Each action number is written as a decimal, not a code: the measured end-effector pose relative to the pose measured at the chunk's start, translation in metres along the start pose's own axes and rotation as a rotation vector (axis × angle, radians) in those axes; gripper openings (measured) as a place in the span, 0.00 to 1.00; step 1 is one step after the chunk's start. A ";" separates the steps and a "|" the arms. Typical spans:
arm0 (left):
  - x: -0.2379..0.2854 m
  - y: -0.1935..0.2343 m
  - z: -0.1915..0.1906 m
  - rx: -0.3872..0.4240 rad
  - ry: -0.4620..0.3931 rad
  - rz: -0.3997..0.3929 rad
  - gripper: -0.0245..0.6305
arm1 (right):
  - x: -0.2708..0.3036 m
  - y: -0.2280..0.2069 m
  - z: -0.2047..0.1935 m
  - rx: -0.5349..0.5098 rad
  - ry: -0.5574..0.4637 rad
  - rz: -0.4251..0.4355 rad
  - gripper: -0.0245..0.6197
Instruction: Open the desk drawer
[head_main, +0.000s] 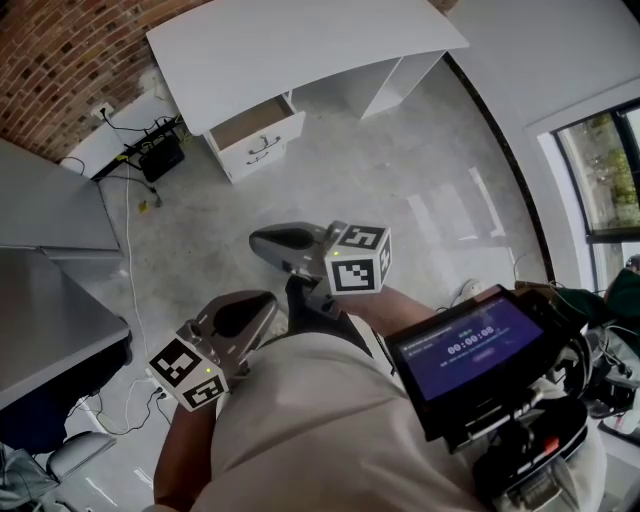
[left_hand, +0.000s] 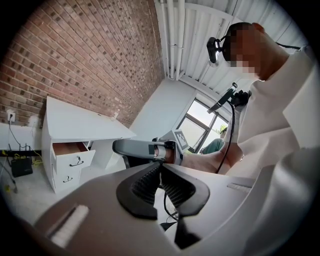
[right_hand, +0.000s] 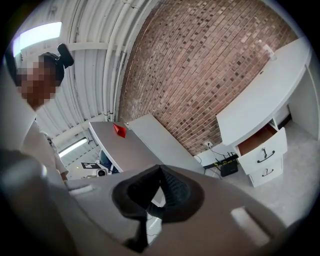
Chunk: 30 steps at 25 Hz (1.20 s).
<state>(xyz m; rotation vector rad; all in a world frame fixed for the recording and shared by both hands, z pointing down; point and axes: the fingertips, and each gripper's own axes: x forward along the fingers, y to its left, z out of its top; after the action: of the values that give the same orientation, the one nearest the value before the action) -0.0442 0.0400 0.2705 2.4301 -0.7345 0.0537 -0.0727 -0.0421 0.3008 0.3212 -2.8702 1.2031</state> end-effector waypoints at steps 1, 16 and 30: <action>-0.003 -0.001 0.001 -0.001 0.001 -0.003 0.06 | 0.002 0.004 0.000 0.000 -0.002 0.000 0.04; 0.006 0.006 -0.006 -0.009 0.015 0.009 0.06 | 0.003 0.007 0.001 -0.062 0.024 0.036 0.04; 0.014 0.016 -0.002 -0.012 0.029 -0.012 0.06 | 0.011 0.004 0.005 -0.080 0.024 0.040 0.04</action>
<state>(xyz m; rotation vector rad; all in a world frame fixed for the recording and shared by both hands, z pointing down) -0.0407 0.0233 0.2836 2.4174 -0.7050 0.0801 -0.0835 -0.0451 0.2953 0.2474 -2.9076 1.0854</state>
